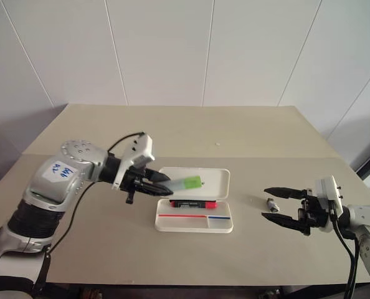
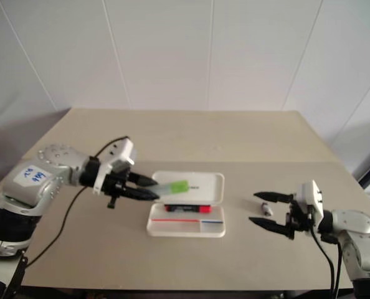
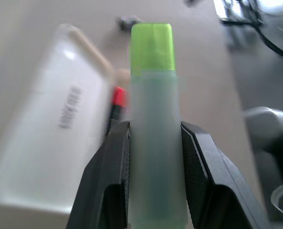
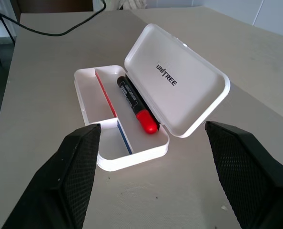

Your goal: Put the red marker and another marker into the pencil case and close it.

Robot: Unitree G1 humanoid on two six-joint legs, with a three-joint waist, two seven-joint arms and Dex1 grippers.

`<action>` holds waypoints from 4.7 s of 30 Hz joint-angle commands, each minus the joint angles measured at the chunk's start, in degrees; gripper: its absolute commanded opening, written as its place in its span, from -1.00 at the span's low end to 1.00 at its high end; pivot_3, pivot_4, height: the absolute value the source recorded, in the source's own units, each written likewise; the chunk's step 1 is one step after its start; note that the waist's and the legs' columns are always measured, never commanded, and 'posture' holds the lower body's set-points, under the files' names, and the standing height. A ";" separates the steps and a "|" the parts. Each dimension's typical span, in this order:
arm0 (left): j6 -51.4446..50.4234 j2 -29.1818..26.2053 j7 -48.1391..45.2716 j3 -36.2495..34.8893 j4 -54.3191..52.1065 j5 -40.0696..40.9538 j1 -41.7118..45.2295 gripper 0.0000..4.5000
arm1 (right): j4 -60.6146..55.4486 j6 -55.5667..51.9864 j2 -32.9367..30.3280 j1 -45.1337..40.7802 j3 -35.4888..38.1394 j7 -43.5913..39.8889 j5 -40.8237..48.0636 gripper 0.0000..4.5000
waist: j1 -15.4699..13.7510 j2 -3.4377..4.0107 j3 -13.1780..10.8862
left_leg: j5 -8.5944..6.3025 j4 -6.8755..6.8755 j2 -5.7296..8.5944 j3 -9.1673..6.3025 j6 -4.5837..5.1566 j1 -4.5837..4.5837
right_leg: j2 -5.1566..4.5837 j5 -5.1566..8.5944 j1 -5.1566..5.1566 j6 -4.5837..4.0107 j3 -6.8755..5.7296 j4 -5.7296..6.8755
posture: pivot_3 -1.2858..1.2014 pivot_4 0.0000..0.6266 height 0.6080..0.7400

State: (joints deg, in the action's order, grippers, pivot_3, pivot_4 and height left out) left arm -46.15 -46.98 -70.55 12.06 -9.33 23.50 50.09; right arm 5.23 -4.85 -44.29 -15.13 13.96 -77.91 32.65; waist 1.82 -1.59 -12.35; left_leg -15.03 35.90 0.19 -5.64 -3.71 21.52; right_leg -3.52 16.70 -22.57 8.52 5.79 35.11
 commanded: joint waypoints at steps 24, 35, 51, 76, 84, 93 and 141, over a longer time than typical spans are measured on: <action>2.13 6.96 9.48 12.01 -5.38 -13.02 -6.94 -0.52 | -7.39 0.40 0.41 7.91 3.31 5.88 1.28 1.00 | -0.14 0.00 0.00 | -0.02 0.09 0.02 -0.02 0.04 0.04 | -0.01 0.00 0.00 0.03 0.03 0.05 | 0.03 -0.52 1.00; 5.13 5.26 9.43 12.18 -5.33 -15.79 -9.20 -0.52 | -6.52 0.45 0.59 7.09 2.99 5.79 0.99 1.00 | -0.16 0.00 0.00 | -0.02 0.13 0.02 -0.01 0.04 0.03 | -0.01 0.00 0.02 0.02 0.04 0.09 | 0.03 -0.52 1.00; 6.63 7.39 9.18 12.24 -2.24 -17.29 -8.17 -0.52 | -7.41 0.20 0.41 8.52 3.94 6.76 0.96 1.00 | -0.13 0.00 0.00 | -0.02 0.14 0.02 -0.01 0.04 0.02 | -0.01 0.01 0.02 0.02 0.04 0.12 | 0.03 -0.52 1.00; 5.01 8.85 6.52 1.43 -7.20 -7.18 -10.12 0.98 | -5.05 3.22 8.00 8.63 2.33 25.23 -8.90 1.00 | -0.07 0.01 0.00 | 0.00 0.18 0.02 -0.01 0.02 -0.02 | -0.01 0.02 0.00 -0.01 0.04 0.27 | 0.03 -0.52 1.00; 15.06 9.18 2.28 -7.82 -5.64 0.86 -17.00 0.98 | -0.25 3.56 13.71 7.68 0.24 38.43 -17.37 1.00 | -0.07 0.03 0.02 | 0.01 0.16 0.01 0.00 -0.01 -0.08 | -0.02 0.07 -0.02 -0.10 0.04 0.35 | 0.03 -0.52 1.00; 22.69 5.46 -3.85 -15.69 1.03 5.23 -19.36 0.98 | 6.77 3.40 17.44 4.26 0.19 46.97 -20.47 1.00 | 0.25 0.03 0.02 | 0.03 0.14 0.01 0.03 -0.01 -0.14 | -0.01 0.06 0.01 -0.13 0.05 0.37 | 0.03 -0.52 1.00; 35.74 5.12 -21.24 -30.65 27.17 18.22 -22.10 1.00 | -16.56 -19.76 11.45 2.29 -5.86 36.22 -9.80 -0.50 | 1.20 -0.29 0.22 | 0.01 -0.63 -0.17 -0.09 -0.09 -0.28 | 0.03 0.37 -0.17 -0.53 -0.15 0.34 | 0.03 -0.52 1.00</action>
State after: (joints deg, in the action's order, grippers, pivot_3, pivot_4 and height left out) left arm -11.34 -41.47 -86.06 -17.98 17.37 40.64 28.37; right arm -8.28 -24.28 -31.97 -12.51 8.46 -39.73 21.20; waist 3.02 -1.88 -12.13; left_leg -15.03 35.25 0.01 -5.74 -3.82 21.25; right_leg -3.48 17.09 -22.75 7.99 5.63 35.45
